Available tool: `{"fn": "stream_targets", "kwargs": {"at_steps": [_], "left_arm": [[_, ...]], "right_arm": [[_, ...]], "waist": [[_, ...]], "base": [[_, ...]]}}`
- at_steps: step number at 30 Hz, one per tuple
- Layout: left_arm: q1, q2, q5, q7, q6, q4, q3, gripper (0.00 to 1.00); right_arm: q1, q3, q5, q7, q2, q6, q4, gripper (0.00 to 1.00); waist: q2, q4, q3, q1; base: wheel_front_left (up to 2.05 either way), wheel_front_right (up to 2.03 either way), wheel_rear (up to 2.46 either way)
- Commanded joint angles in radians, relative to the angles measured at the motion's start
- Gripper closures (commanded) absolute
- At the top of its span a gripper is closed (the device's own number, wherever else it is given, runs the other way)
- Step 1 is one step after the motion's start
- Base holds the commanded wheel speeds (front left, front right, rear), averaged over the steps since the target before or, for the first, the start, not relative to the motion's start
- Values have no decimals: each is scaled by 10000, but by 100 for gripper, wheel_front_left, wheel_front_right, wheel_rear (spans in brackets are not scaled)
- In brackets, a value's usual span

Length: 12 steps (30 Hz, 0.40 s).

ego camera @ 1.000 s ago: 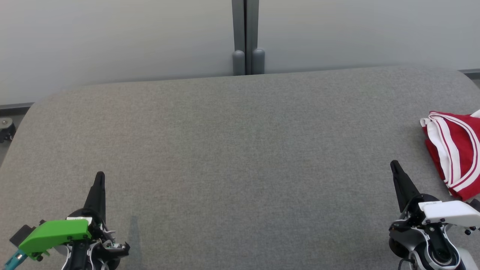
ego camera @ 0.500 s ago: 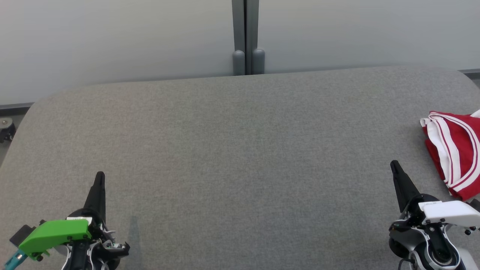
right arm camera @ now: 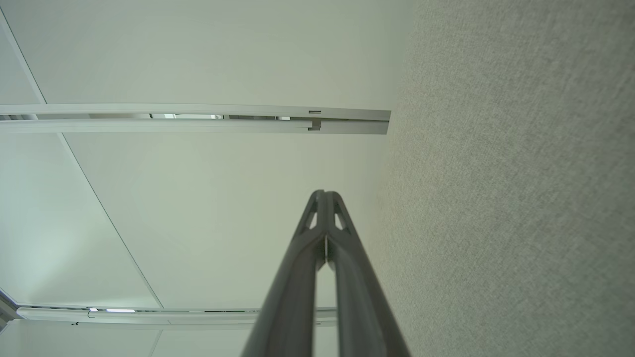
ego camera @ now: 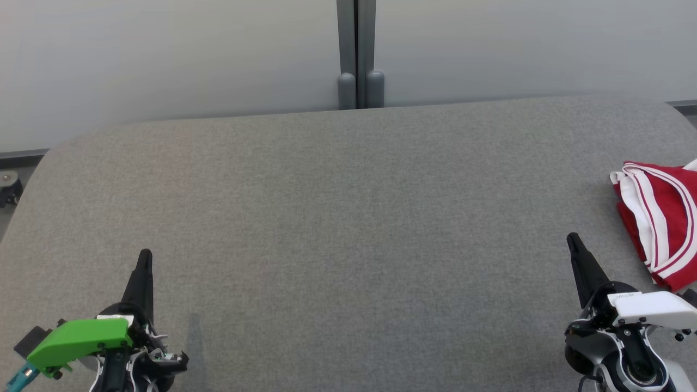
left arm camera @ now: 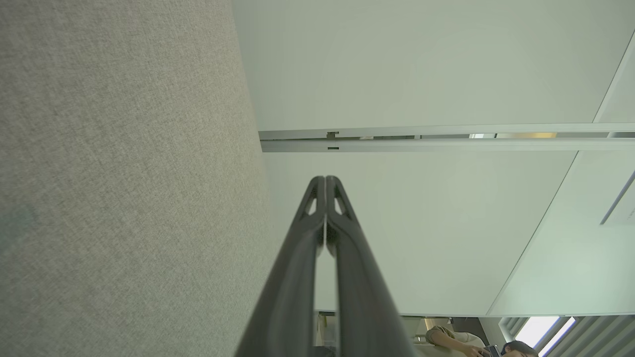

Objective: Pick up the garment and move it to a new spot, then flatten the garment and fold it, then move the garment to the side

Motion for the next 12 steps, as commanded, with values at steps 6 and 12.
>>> {"fn": "stream_targets", "kwargs": {"at_steps": [6, 12], "left_arm": [[-123, 70, -31, 48, -41, -40, 21, 100], [-123, 70, -32, 47, -41, -40, 21, 100]], "right_arm": [[135, -18, 17, 37, -57, -3, -40, 100], [135, -18, 16, 37, -57, -3, -40, 100]], "waist": [[0, 0, 0, -1], [0, 0, 0, -1]], "base": [[0, 0, 0], [0, 0, 0]]}}
